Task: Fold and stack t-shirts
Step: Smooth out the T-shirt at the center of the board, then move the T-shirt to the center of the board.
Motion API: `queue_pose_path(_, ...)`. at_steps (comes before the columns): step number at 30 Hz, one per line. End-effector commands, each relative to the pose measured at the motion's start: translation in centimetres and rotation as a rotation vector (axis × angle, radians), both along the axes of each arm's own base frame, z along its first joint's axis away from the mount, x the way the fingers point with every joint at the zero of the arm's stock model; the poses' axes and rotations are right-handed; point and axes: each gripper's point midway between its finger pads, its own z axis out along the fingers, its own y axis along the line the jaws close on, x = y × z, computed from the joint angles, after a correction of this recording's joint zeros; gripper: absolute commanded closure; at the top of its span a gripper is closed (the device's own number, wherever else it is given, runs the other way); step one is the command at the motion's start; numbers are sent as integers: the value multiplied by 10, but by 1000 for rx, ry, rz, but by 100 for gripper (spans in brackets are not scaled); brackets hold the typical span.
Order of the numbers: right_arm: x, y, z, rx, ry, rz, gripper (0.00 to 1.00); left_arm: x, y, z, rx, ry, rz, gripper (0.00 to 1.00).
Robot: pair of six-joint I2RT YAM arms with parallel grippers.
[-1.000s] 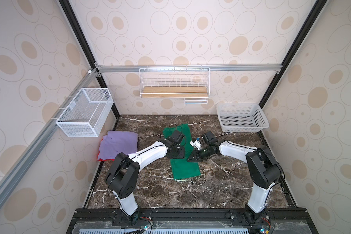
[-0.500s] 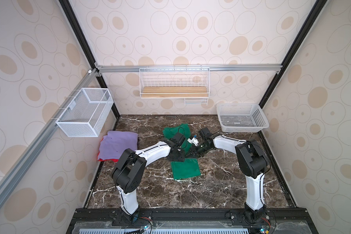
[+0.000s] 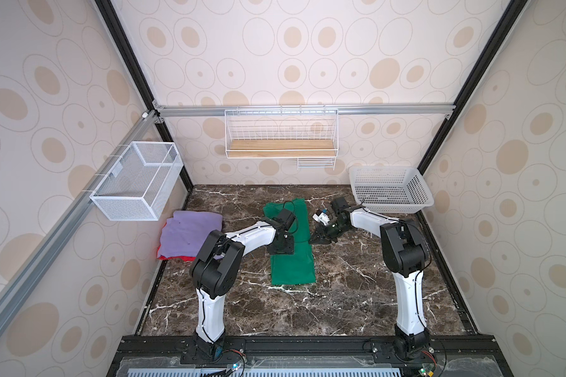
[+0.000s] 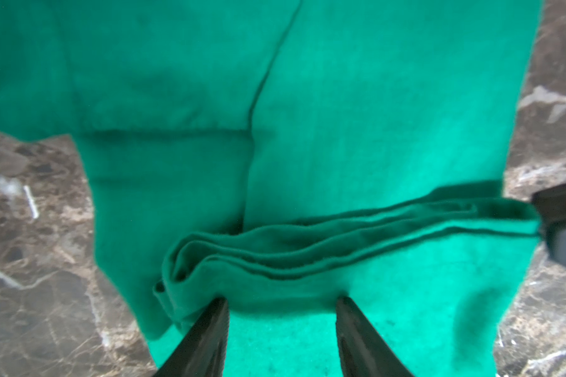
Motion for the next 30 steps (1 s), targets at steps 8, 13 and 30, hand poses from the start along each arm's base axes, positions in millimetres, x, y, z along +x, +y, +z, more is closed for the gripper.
queue_pose_path(8,-34,-5,59,-38,-125,53,79,-15,-17,40,-132,-35,-70,42)
queue_pose_path(13,-43,-4,56,-37,-115,57,79,-31,-33,32,-143,-21,-128,42)
queue_pose_path(30,-73,-32,56,-109,-127,38,80,-154,-29,-41,-7,215,-200,43)
